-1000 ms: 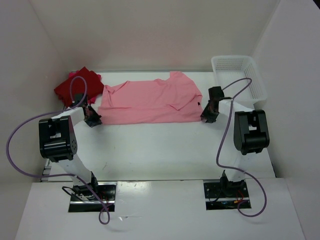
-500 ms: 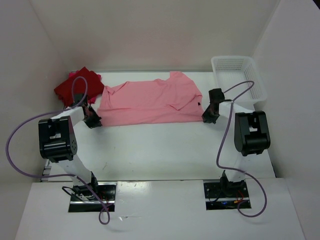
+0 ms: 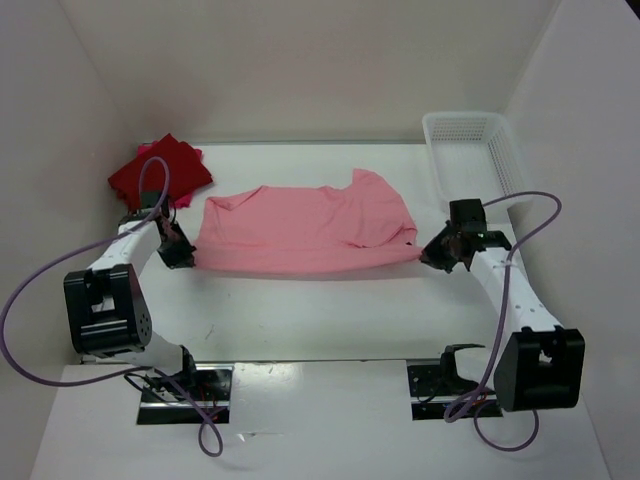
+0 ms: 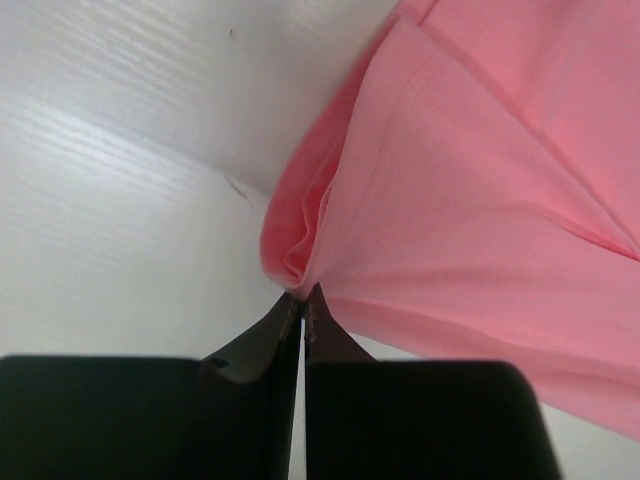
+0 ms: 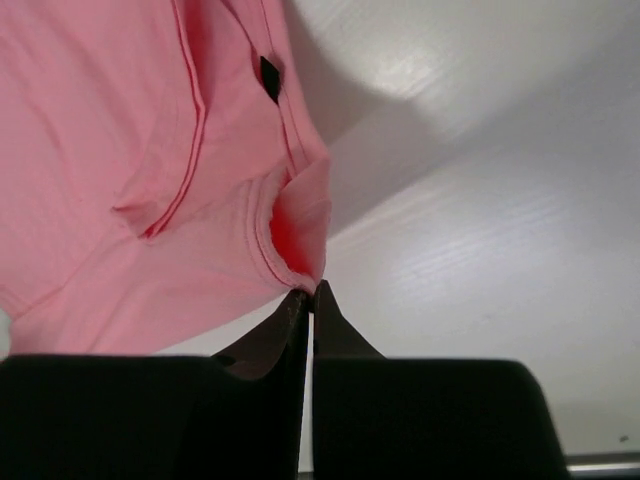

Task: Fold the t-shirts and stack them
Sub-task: Fold the flattened tshirt in 1/3 of the way, then grap the side of the flattened tshirt furthest away from the robot with both arms

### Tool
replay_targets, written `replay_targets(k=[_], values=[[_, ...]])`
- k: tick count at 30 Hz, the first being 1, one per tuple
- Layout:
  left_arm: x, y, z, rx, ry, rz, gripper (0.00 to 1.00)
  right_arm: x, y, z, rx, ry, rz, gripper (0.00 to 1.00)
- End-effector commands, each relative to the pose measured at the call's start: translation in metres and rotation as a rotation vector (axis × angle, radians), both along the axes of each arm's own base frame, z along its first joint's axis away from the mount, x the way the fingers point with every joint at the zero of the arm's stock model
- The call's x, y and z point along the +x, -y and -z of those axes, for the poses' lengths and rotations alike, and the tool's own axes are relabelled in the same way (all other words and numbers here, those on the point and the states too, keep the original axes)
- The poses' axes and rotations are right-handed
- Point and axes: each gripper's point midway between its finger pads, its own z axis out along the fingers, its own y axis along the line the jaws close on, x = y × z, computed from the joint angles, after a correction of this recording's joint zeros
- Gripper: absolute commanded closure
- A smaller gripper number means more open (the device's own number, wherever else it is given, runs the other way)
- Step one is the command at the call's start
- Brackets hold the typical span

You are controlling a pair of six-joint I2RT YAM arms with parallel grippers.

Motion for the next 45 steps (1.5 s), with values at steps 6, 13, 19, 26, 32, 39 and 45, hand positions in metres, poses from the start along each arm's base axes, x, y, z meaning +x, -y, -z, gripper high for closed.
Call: replay_targets(k=[6, 13, 19, 26, 32, 39, 45], values=[[-0.019, 0.004, -0.037, 0.035, -0.034, 0.031, 0.31, -0.049, 0.008, -0.021, 0.014, -0.073, 0.061, 0.91], [0.003, 0.003, -0.065, 0.037, 0.075, 0.015, 0.09, -0.047, 0.012, -0.042, -0.031, -0.029, 0.004, 0.57], [0.059, 0.034, -0.085, -0.047, 0.228, 0.104, 0.60, -0.016, -0.006, -0.059, -0.043, 0.059, -0.127, 0.72], [0.116, 0.065, -0.061, -0.093, 0.254, 0.124, 0.59, 0.022, -0.078, -0.017, 0.055, 0.049, -0.285, 0.98], [0.123, 0.087, -0.040, -0.139, 0.264, 0.158, 0.58, 0.042, -0.110, 0.008, 0.079, 0.077, -0.334, 0.77], [0.089, 0.093, -0.015, -0.156, 0.209, 0.169, 0.57, 0.041, -0.136, 0.045, 0.089, -0.001, -0.378, 0.73], [0.055, 0.100, -0.018, -0.145, 0.183, 0.222, 0.57, 0.033, -0.126, 0.066, 0.048, -0.061, -0.347, 0.70]])
